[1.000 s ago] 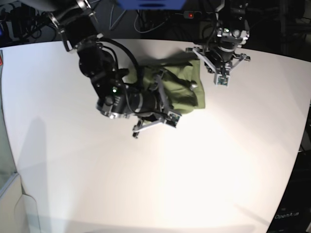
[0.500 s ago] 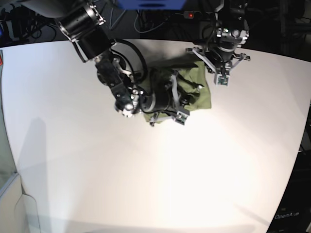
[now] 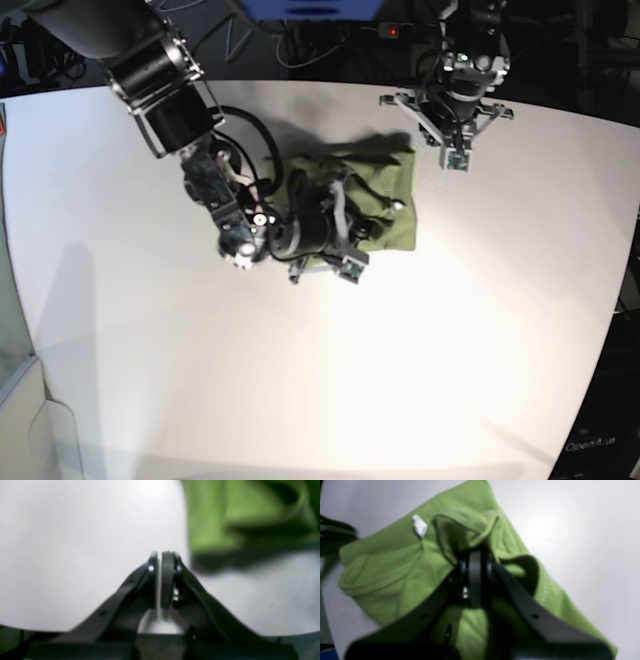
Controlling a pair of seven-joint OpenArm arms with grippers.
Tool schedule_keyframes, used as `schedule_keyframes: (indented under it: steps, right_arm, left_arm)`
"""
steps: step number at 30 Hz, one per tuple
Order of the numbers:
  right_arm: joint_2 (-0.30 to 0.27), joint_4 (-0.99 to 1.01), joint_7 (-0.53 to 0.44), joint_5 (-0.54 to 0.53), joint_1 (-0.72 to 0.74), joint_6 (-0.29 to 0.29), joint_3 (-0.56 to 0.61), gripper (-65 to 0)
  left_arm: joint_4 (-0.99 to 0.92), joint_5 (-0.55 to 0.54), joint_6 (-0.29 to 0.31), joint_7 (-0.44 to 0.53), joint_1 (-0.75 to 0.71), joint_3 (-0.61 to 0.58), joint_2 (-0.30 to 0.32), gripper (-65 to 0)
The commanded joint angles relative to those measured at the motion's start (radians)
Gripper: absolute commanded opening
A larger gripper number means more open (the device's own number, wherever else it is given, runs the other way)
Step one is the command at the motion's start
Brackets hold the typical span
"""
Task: Fold the T-shirt properly
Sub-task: 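Press the bundle with the right gripper and raise the left gripper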
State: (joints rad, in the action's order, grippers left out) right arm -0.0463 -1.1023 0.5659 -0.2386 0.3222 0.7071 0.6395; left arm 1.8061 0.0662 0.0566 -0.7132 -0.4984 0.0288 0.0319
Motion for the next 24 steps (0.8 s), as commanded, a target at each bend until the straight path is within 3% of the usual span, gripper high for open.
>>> schedule_keyframes:
  steps: [1,16,24]
  right_arm:
    - [-0.011,-0.003,0.042,0.038,0.019,-0.009,-0.002,-64.3]
    - [0.004,-0.009,0.041,0.037,0.002,-0.009,-0.002,-64.3]
    - [-0.025,-0.206,0.081,0.04,-0.005,-0.009,-0.002,-64.1]
  left_arm:
    - [-0.001,-0.003,0.009,-0.069,-0.019,-0.002,-0.013,-62.8]
    - [-0.111,-0.001,0.01,-0.076,0.102,-0.045,-0.077,-62.8]
    - [-0.162,-0.003,0.009,-0.076,0.132,-0.037,-0.076,-62.8]
